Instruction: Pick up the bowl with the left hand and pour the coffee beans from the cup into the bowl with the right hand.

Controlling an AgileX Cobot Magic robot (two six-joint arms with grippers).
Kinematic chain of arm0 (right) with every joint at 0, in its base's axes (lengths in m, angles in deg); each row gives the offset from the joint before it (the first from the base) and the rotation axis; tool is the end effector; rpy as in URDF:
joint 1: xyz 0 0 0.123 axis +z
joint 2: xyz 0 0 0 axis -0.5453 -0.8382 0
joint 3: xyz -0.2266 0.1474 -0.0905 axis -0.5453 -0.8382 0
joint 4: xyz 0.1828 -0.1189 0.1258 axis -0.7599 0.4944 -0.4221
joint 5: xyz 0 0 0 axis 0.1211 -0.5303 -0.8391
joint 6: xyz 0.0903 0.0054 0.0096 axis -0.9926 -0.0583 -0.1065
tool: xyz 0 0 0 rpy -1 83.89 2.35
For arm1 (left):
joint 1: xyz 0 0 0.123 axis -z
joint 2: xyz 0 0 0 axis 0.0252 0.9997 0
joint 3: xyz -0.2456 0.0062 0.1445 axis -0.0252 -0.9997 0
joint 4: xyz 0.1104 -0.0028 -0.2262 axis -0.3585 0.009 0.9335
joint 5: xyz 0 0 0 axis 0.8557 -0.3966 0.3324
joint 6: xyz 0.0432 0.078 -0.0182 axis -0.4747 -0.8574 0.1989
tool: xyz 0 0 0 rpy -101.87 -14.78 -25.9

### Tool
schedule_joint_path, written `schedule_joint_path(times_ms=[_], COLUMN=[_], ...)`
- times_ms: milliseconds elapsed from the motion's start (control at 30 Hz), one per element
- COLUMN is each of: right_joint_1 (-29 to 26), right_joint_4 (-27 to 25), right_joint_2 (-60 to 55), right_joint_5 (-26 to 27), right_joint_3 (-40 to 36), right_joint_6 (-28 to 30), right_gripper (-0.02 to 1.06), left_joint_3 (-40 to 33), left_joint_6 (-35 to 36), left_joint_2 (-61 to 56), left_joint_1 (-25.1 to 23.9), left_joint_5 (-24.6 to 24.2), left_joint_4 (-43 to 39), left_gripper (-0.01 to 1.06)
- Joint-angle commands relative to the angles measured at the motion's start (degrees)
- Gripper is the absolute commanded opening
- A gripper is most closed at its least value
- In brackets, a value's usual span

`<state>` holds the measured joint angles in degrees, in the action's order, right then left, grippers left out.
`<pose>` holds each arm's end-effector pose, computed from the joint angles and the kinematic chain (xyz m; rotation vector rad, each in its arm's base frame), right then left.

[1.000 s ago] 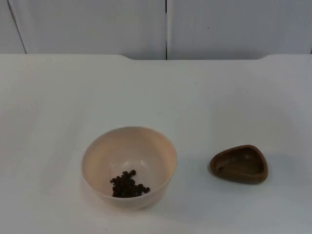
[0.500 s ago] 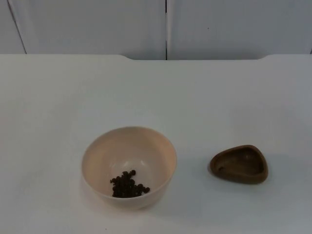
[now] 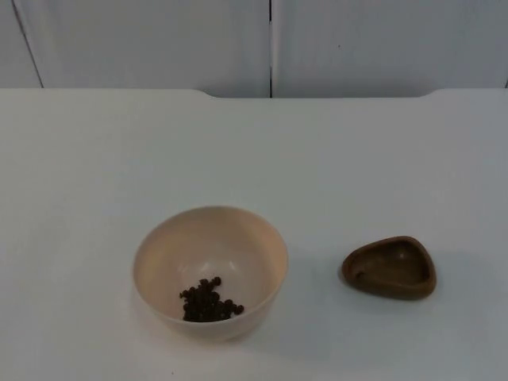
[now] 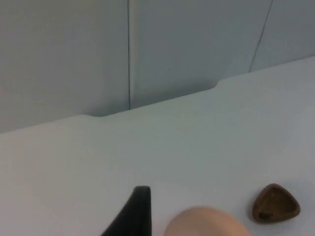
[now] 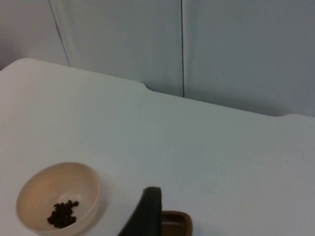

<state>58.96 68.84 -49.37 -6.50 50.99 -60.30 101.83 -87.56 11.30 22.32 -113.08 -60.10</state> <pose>0.0504 0.0231 0.3706 -0.3914 1.8838 0.3138 0.0851 -0.0468 0.3919 0.4092 1.9254 -0.4046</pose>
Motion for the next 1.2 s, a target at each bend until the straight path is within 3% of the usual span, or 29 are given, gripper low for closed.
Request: schedule_joint_path(times_ms=[0,400,667,800,933,1167], right_joint_1=[-0.03,-0.03,-0.03,-0.03,-0.03,-0.03], right_joint_4=[-0.17,-2.01,-5.80,-5.62,-4.16,-4.01], right_joint_2=[3.22,15.36,21.21,22.94,23.08,23.08], right_joint_5=[-2.16,-6.62,-11.54,-13.38,-15.14,-15.87], right_joint_3=[-1.40,-8.43,-11.91,-11.91,-12.71,-15.04], right_joint_6=[0.52,1.94,7.51,8.64,8.76,8.87], right_gripper=[0.85,0.85,0.85,0.85,0.85,0.85], left_joint_3=[-0.24,-11.33,-17.12,-17.12,-17.12,-17.12], left_joint_6=[-1.65,-1.84,-1.71,-1.71,-1.71,-1.71], left_joint_2=[-2.12,-14.33,-22.29,-24.50,-28.18,-31.82], left_joint_1=[0.30,0.30,0.30,0.30,0.30,0.30], left_joint_5=[-2.03,-1.27,-1.77,-3.76,-9.23,-12.09], left_joint_4=[0.39,2.13,2.21,1.94,-0.27,-1.19], left_gripper=[1.05,1.05,1.05,1.05,1.05,1.05])
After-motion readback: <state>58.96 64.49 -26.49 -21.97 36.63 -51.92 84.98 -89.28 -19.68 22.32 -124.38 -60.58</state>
